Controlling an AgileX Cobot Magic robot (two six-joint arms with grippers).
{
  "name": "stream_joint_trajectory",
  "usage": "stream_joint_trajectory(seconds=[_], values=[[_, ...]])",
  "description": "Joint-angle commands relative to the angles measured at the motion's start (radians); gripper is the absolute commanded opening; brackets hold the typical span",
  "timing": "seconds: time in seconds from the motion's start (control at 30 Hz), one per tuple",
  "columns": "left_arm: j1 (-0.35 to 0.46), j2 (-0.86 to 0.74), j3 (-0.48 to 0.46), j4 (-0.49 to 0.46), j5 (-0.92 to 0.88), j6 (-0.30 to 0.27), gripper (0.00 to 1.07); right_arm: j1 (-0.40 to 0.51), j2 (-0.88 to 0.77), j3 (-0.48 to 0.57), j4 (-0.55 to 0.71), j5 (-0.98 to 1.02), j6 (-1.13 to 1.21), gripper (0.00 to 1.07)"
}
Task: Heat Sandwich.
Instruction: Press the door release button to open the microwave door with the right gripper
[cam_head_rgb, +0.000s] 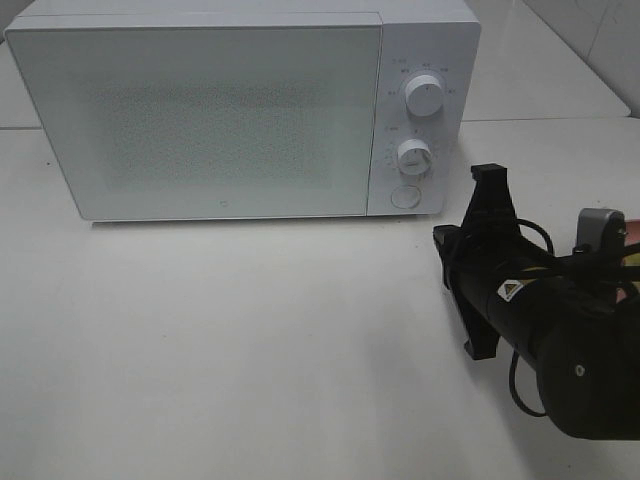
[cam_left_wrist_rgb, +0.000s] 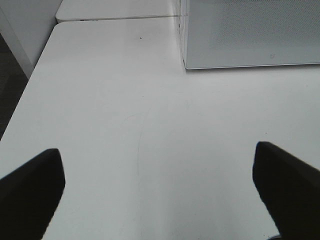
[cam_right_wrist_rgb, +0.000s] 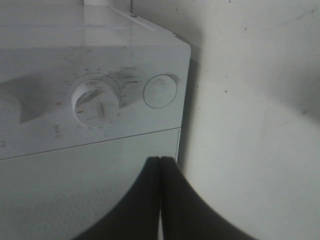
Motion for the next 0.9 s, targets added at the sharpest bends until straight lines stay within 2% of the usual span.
stream_joint_trajectory(seconds=[0.03,0.23,0.4,0.9], values=[[-0.007,-0.027,0.004,0.001,-0.004,-0.004,0.98,0.0,0.033,-0.035,-0.018,0.001,0.014,0.0],[-0.007,-0.027,0.004,0.001,-0.004,-0.004,0.98,-0.035,0.081,-0.078,-0.083,0.009,0.02,0.0],[-0.007,-0.027,0.004,0.001,-0.004,-0.004,0.98,-0.102,0.116,-0.146,-0.145,0.059,0.025,0.0],[-0.007,-0.027,0.004,0.001,-0.004,-0.004,0.98,-0.209,0.233,-0.308,-0.204,0.131,0.04,0.0]])
